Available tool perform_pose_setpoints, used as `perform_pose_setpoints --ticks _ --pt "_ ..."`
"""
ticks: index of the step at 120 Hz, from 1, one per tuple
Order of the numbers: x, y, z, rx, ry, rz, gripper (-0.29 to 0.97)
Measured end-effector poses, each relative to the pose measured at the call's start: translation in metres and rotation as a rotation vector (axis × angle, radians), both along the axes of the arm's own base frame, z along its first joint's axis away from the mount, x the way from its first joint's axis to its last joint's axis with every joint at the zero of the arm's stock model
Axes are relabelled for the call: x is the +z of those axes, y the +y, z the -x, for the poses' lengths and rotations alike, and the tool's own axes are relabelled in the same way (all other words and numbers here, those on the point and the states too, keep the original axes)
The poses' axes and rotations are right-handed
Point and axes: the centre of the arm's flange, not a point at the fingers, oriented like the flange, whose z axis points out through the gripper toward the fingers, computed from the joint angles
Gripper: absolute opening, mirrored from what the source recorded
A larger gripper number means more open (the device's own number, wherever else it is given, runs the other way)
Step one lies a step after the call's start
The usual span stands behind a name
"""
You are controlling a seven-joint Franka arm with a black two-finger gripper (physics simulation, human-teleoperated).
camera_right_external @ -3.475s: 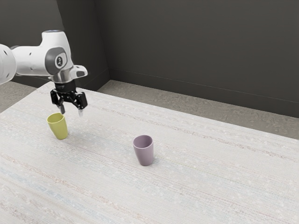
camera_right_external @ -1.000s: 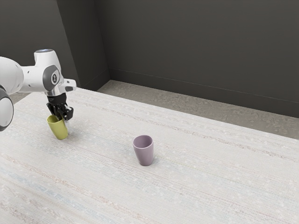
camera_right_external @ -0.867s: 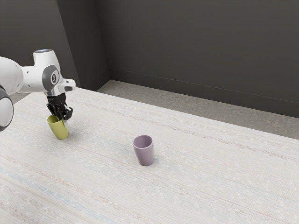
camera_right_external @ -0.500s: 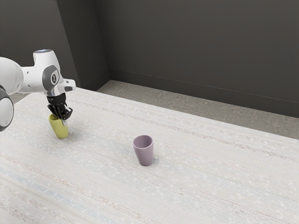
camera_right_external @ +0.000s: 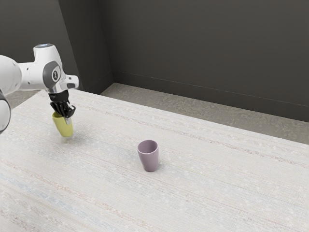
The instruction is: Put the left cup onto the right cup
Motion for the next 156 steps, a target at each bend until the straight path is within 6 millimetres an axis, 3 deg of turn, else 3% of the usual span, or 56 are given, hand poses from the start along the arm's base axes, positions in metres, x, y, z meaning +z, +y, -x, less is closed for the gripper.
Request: perform_pose_setpoints --ticks 25,81,123,156 --pt "0.025 -0.037 -0.009 -0.058 -0.019 -0.005 -0.1" --pt "0.076 -0.153 -0.026 -0.236 -0.05 -0.016 -0.1" --pt "0.108 -0.239 -0.013 -0.352 -0.065 -0.015 -0.1" --pt "0.12 -0.312 -0.004 -0.443 -0.075 -0.025 -0.1"
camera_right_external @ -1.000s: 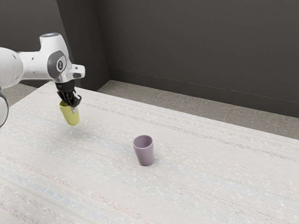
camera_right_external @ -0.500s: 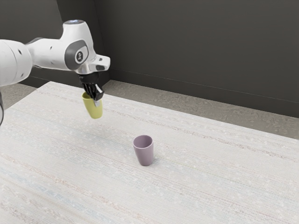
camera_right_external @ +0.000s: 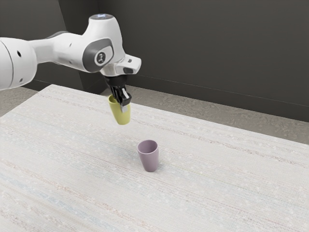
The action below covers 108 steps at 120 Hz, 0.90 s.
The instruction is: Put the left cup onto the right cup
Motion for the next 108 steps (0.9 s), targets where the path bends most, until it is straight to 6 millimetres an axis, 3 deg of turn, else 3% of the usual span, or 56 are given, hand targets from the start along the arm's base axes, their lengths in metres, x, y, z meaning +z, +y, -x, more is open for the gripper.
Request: perform_pose_setpoints --ticks 65,108 --pt "-0.013 -0.079 0.019 -0.049 0.021 -0.041 -0.1" --pt "-0.02 -0.103 0.026 -0.026 0.024 -0.04 -0.1"
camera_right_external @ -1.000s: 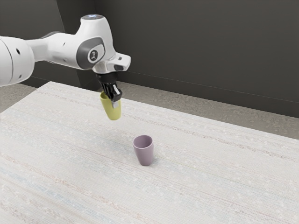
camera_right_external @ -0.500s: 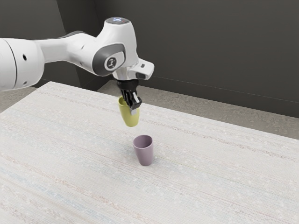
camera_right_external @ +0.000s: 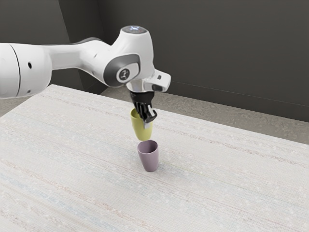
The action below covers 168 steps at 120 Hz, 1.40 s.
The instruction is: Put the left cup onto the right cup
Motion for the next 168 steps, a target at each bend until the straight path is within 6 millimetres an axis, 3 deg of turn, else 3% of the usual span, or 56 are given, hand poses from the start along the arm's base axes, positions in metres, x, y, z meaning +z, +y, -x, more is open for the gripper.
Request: perform_pose_setpoints --ticks 30,168 --pt "-0.004 -0.016 0.002 0.005 -0.01 -0.007 -0.1" --pt "-0.041 -0.025 0.004 0.09 0.021 -0.018 -0.1"
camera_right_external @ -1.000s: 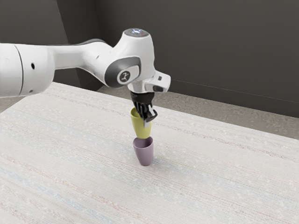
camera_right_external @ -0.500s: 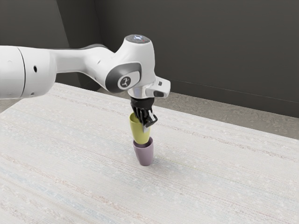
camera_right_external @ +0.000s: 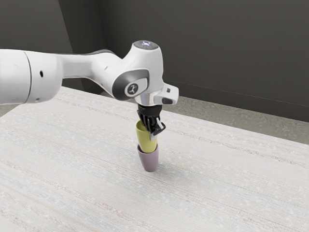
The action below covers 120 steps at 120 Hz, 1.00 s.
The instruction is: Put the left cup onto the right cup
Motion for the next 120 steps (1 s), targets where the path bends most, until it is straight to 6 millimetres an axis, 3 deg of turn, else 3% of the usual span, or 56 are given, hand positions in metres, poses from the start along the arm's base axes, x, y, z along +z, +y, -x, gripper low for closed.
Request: perform_pose_setpoints --ticks 65,102,120 --pt "-0.017 0.002 -0.006 0.015 0.009 -0.024 -0.08" --pt "-0.015 0.001 -0.005 0.024 0.013 -0.019 0.34" --pt "-0.009 0.001 -0.004 0.028 0.009 -0.02 0.46"
